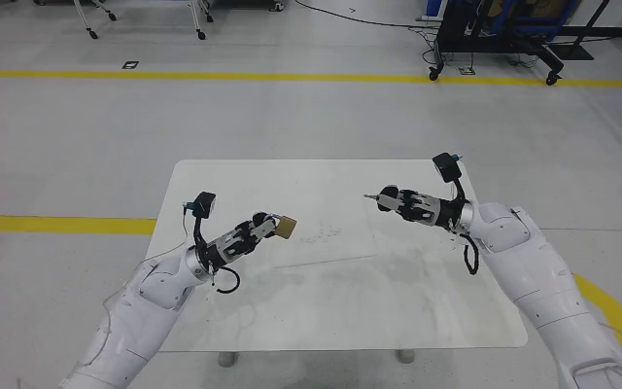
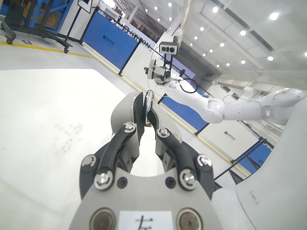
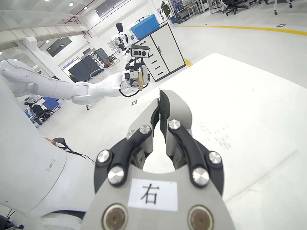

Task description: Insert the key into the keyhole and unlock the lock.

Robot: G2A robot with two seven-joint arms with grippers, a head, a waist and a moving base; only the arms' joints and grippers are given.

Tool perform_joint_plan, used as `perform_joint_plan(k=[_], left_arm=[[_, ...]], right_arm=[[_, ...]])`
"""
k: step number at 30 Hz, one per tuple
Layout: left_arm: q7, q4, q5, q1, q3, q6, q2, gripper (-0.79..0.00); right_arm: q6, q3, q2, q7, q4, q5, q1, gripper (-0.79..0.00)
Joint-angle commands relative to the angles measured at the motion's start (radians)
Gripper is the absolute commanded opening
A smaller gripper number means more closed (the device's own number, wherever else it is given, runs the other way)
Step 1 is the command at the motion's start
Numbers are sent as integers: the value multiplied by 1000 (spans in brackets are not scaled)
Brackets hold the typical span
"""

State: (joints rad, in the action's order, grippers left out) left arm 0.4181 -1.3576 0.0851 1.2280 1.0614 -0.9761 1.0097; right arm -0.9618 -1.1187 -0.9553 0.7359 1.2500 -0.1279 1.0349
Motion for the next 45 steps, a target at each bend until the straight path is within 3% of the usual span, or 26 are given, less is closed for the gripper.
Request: perform_joint_plan(k=[1, 6, 10, 19, 22, 25, 29, 38, 45], left_arm=[[15, 25, 87, -19, -38, 10, 10, -785], [141, 99, 274, -99, -156, 50, 42, -785], [215, 171, 343, -160, -197, 108, 61, -785], [210, 165, 351, -156, -199, 127, 62, -785], [227, 149, 451, -159, -212, 171, 73, -785], [323, 174, 620, -181, -245, 171, 95, -785], [445, 260, 738, -233, -290, 167, 128, -785], [588, 407, 894, -292, -316, 178, 181, -785], [764, 474, 1061, -313, -316, 338, 214, -785]], right_arm=[[72, 18, -8, -46, 31, 2, 4, -785], [154, 65, -31, -128, 53, 19, -8, -785], [241, 90, -44, -160, 37, 49, -30, -785], [241, 90, -44, -160, 37, 49, -30, -785], [286, 96, -50, -184, 53, 38, -28, -785], [345, 127, -69, -212, 41, -32, -50, -785], [344, 187, -102, -217, -14, -115, -94, -785], [304, 252, -151, -186, -127, -180, -169, -785], [277, 274, -174, -129, -158, -211, -192, -785]])
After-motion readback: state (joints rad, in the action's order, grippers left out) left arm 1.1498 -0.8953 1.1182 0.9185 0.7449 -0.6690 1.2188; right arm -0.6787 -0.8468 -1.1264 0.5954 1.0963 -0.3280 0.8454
